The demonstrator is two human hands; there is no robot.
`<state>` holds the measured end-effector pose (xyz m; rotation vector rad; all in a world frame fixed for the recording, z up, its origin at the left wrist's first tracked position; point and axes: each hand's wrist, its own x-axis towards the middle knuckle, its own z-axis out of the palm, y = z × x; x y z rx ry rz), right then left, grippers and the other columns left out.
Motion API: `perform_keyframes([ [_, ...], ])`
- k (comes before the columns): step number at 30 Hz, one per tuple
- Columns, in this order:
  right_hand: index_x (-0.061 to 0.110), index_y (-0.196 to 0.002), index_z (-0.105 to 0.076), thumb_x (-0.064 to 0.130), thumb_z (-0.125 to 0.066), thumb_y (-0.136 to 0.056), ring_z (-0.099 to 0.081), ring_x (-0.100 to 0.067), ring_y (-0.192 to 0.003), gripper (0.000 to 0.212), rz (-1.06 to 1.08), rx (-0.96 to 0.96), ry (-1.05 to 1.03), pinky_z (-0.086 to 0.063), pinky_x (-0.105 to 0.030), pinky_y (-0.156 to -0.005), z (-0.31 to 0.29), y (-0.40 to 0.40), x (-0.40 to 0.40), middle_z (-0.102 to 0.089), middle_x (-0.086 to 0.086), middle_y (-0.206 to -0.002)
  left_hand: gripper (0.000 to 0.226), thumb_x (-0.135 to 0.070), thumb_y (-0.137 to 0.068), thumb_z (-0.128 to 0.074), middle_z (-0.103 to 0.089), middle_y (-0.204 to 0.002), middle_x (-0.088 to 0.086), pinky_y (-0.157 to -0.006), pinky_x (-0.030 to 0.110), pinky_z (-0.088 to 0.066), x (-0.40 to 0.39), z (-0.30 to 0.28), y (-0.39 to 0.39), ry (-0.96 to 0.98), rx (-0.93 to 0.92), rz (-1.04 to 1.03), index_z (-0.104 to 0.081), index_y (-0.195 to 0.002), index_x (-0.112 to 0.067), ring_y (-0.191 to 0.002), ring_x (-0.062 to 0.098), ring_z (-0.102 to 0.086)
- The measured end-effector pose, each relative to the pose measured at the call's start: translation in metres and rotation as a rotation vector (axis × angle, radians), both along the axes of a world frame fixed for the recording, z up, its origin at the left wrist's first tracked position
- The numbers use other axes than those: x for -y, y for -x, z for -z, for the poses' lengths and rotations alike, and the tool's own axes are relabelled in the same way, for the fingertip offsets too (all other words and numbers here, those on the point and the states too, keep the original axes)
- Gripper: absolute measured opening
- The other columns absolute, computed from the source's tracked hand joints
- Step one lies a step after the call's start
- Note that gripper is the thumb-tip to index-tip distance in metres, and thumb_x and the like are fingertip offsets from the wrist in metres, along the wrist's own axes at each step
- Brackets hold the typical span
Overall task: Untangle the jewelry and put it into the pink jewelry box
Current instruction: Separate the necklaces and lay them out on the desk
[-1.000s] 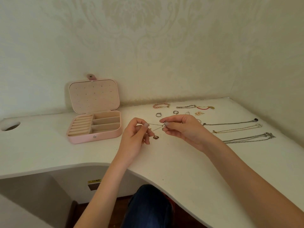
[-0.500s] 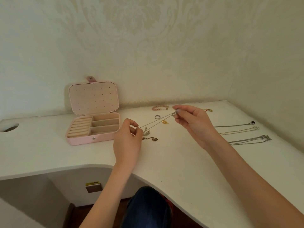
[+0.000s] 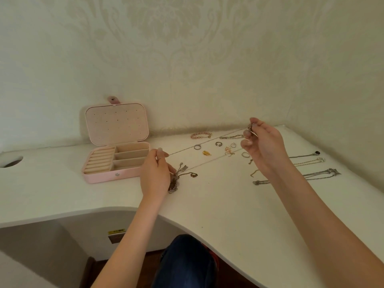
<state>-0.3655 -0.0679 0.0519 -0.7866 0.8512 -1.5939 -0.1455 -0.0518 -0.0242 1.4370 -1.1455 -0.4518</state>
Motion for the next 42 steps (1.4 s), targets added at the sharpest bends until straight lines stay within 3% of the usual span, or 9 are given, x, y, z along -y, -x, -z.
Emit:
perform_keyframes([
  [3, 0.018, -0.091, -0.059, 0.005, -0.039, -0.098, -0.04, -0.008, -0.059, 0.024, 0.061, -0.248, -0.019, -0.025, -0.017, -0.039, 0.0, 0.006, 0.0, -0.044, 0.003, -0.07, 0.031, -0.031, -0.101, -0.032, -0.059, -0.053, 0.0, -0.058, 0.034, -0.043, 0.002, 0.001, -0.002, 0.002, 0.002, -0.019, -0.055, -0.085, -0.017, -0.05, 0.021, -0.055],
  [8, 0.024, -0.092, -0.061, 0.007, -0.042, -0.096, -0.04, -0.006, -0.059, 0.025, 0.122, -0.582, 0.006, -0.036, -0.018, -0.04, 0.0, 0.013, 0.0, -0.043, 0.005, -0.072, 0.033, -0.034, -0.1, -0.035, -0.057, -0.054, 0.003, -0.055, 0.032, -0.043, 0.005, 0.0, -0.003, 0.001, -0.02, -0.024, -0.055, -0.081, -0.017, -0.049, 0.018, -0.055],
  [15, 0.024, -0.094, -0.062, 0.01, -0.042, -0.095, -0.042, -0.007, -0.062, 0.024, 0.095, -0.7, 0.065, -0.037, -0.021, -0.045, -0.002, 0.01, -0.002, -0.043, 0.003, -0.069, 0.066, -0.055, -0.098, -0.015, -0.069, -0.062, 0.014, -0.058, 0.03, -0.051, 0.005, -0.032, 0.002, -0.238, -0.61, 0.298, -0.059, -0.083, -0.008, -0.058, 0.028, -0.067],
  [18, 0.022, -0.093, -0.061, 0.009, -0.042, -0.095, -0.042, -0.007, -0.061, 0.023, 0.086, -0.651, 0.086, -0.035, -0.02, -0.043, -0.008, 0.011, -0.005, -0.045, 0.004, -0.069, 0.077, -0.063, -0.094, -0.014, -0.051, -0.044, 0.011, -0.042, 0.02, -0.038, 0.007, -0.039, 0.002, -0.365, -0.544, 0.374, -0.06, -0.069, -0.005, -0.032, 0.02, -0.043],
  [22, 0.021, -0.088, -0.059, 0.008, -0.042, -0.096, -0.042, -0.009, -0.059, 0.023, 0.072, -0.548, 0.052, -0.031, -0.017, -0.037, -0.014, 0.015, -0.01, -0.047, 0.003, -0.07, 0.04, -0.035, -0.096, -0.04, -0.045, -0.053, 0.006, -0.039, 0.016, -0.017, 0.01, -0.042, -0.005, -0.371, -0.318, 0.485, -0.059, -0.072, -0.009, -0.037, 0.011, -0.029],
  [25, 0.017, -0.084, -0.055, 0.003, -0.037, -0.095, -0.042, -0.01, -0.056, 0.025, 0.049, -0.467, 0.037, -0.028, -0.017, -0.036, -0.014, 0.019, -0.014, -0.053, 0.0, -0.079, 0.014, -0.008, -0.081, -0.053, -0.058, -0.068, 0.008, -0.042, 0.019, -0.025, 0.011, -0.043, -0.019, -0.363, -0.183, 0.691, -0.067, -0.084, -0.008, -0.048, 0.01, -0.04],
  [28, 0.016, -0.084, -0.05, -0.001, -0.032, -0.092, -0.04, -0.013, -0.051, 0.026, 0.017, -0.433, 0.013, -0.026, -0.018, -0.036, -0.011, 0.025, -0.018, -0.054, -0.003, -0.068, 0.027, 0.003, -0.079, -0.055, -0.07, -0.08, 0.002, -0.053, 0.014, -0.037, 0.01, -0.046, -0.027, -0.388, 0.057, 0.739, -0.069, -0.096, -0.012, -0.063, 0.003, -0.055],
  [32, 0.011, -0.08, -0.048, -0.004, -0.03, -0.091, -0.031, -0.017, -0.046, 0.026, -0.16, -0.439, 0.053, -0.028, -0.023, -0.042, -0.008, 0.033, -0.031, -0.034, -0.003, -0.053, 0.015, -0.005, -0.083, -0.066, -0.07, -0.081, 0.001, -0.061, 0.011, -0.043, 0.013, -0.042, -0.029, -0.281, 0.204, 0.655, -0.07, -0.089, -0.019, -0.068, 0.004, -0.058],
  [42, 0.014, -0.079, -0.066, 0.012, -0.051, -0.083, -0.056, -0.022, -0.05, 0.016, -0.732, -1.016, 0.115, -0.047, -0.023, -0.065, 0.016, 0.033, -0.082, -0.056, -0.018, -0.052, 0.007, -0.01, -0.083, -0.068, -0.06, -0.07, 0.0, -0.052, 0.02, -0.036, 0.007, -0.035, -0.021, -0.161, 0.119, 0.594, -0.063, -0.082, -0.014, -0.055, 0.008, -0.05],
])
